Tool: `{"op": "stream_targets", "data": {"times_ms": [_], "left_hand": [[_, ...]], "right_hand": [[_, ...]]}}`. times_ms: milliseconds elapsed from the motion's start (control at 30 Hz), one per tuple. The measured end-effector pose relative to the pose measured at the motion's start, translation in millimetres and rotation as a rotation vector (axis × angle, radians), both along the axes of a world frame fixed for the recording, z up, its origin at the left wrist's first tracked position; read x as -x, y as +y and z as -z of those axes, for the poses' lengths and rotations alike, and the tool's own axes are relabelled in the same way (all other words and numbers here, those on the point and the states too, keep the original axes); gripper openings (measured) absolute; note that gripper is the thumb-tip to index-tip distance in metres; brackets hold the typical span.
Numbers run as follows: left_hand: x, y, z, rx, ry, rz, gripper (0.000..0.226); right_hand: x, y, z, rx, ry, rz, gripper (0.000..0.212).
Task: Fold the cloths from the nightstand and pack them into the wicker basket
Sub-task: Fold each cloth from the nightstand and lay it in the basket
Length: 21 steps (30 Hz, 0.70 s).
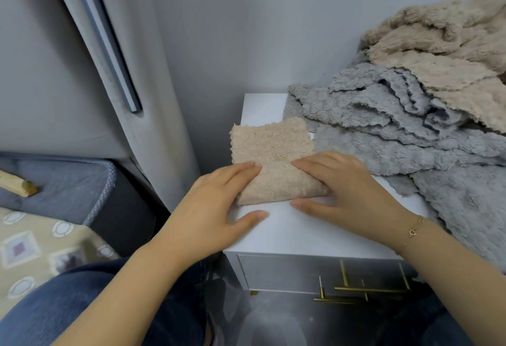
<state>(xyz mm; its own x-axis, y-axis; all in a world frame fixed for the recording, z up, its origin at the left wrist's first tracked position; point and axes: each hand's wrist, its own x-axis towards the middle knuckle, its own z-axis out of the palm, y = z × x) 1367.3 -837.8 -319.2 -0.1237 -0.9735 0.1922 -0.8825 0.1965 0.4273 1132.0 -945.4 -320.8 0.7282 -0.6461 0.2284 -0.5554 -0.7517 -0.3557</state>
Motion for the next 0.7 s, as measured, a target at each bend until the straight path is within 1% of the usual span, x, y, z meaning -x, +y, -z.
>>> {"op": "stream_targets", "data": {"times_ms": [67,233,333,400,500,533,633,700], "left_hand": [[1,-2,0,0.001,-0.01,-0.009,0.069],[2,-4,-6,0.055,-0.045,-0.036,0.054],[2,-1,-12,0.054,0.002,-0.037,0.044],[2,3,-14,0.025,0.055,-0.037,0.039],[5,12,-16,-0.043,0.169,-0.103,0.049],[7,15,-18,-0.057,0.209,-0.113,0.047],[13,15,-21,-0.075,0.353,-0.102,0.034],[12,13,-18,-0.121,0.431,-0.109,0.044]], "right_hand": [[0,-2,1,-0.016,0.015,-0.002,0.068],[-1,-4,-2,-0.029,-0.015,-0.032,0.058],[3,-3,-10,-0.073,-0.038,-0.045,0.054],[8,0,-17,-0.17,-0.091,-0.031,0.046],[14,4,-24,-0.365,-0.177,-0.019,0.035],[16,6,-25,-0.406,-0.2,-0.009,0.033],[19,8,-27,-0.468,-0.247,0.019,0.032],[16,9,-29,-0.525,-0.278,0.023,0.029]]}}
